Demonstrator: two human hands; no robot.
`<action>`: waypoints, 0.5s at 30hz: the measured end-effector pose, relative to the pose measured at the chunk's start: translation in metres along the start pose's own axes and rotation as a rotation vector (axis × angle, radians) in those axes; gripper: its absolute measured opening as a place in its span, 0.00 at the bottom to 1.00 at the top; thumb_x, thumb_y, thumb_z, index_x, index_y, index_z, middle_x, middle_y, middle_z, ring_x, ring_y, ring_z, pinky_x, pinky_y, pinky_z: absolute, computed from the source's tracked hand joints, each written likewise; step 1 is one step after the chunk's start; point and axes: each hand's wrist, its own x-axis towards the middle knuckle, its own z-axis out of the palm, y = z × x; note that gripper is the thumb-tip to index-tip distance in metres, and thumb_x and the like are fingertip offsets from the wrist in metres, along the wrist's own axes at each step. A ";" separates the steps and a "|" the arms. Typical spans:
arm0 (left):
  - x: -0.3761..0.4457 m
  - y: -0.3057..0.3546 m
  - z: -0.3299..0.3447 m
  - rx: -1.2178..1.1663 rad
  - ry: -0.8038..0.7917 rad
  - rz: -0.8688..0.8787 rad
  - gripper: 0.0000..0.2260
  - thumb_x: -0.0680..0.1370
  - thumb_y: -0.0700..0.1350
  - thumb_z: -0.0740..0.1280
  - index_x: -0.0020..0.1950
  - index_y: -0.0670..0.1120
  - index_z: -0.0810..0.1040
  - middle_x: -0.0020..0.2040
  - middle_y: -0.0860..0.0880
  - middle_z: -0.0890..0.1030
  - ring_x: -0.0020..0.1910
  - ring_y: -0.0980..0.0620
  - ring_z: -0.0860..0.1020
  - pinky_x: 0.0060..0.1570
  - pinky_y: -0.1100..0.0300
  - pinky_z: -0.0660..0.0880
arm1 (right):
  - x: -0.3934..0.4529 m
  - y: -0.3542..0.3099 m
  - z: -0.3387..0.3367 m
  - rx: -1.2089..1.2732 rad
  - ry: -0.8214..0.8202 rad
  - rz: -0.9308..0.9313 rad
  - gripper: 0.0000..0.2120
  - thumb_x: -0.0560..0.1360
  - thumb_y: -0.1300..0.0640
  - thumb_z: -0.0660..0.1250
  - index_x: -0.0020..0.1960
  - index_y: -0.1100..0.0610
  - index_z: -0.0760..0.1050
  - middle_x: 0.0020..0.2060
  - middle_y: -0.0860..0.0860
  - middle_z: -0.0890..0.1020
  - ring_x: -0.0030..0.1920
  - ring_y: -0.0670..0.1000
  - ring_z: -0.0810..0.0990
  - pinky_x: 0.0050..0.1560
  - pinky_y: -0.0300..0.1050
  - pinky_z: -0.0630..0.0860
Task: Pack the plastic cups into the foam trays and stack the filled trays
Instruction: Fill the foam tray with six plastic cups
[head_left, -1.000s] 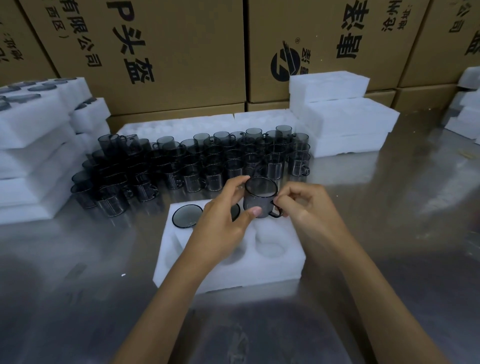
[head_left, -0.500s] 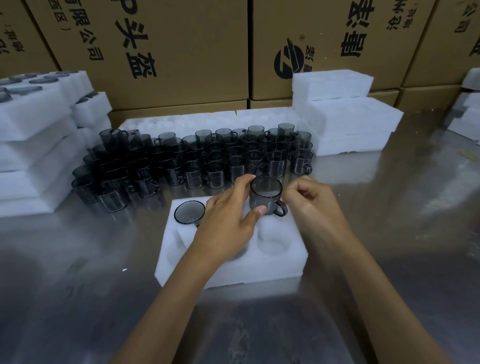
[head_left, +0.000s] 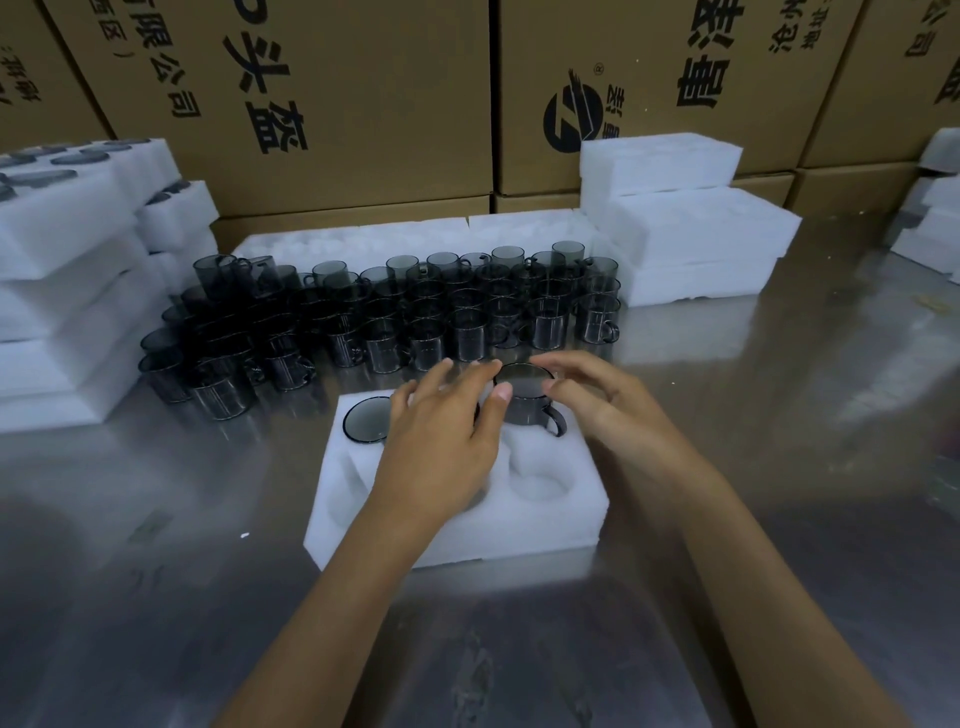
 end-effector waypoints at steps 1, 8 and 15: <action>0.001 -0.001 0.000 0.040 0.015 -0.006 0.20 0.83 0.58 0.52 0.74 0.56 0.69 0.72 0.54 0.73 0.78 0.54 0.57 0.74 0.50 0.50 | 0.000 0.002 -0.001 -0.002 -0.017 0.012 0.11 0.78 0.57 0.70 0.57 0.45 0.83 0.55 0.40 0.82 0.64 0.42 0.76 0.67 0.41 0.70; 0.002 -0.003 0.002 0.222 -0.067 -0.061 0.20 0.83 0.61 0.53 0.74 0.62 0.69 0.77 0.58 0.65 0.79 0.52 0.55 0.75 0.45 0.51 | 0.002 0.012 -0.003 -0.026 -0.125 0.111 0.11 0.77 0.56 0.70 0.55 0.42 0.81 0.58 0.43 0.82 0.64 0.49 0.78 0.69 0.55 0.72; 0.004 -0.004 0.004 0.149 -0.059 -0.105 0.19 0.82 0.61 0.56 0.72 0.62 0.71 0.76 0.60 0.66 0.77 0.54 0.59 0.75 0.47 0.50 | 0.002 0.013 0.001 0.048 -0.115 0.104 0.12 0.78 0.60 0.68 0.56 0.46 0.80 0.54 0.48 0.84 0.55 0.49 0.82 0.58 0.47 0.78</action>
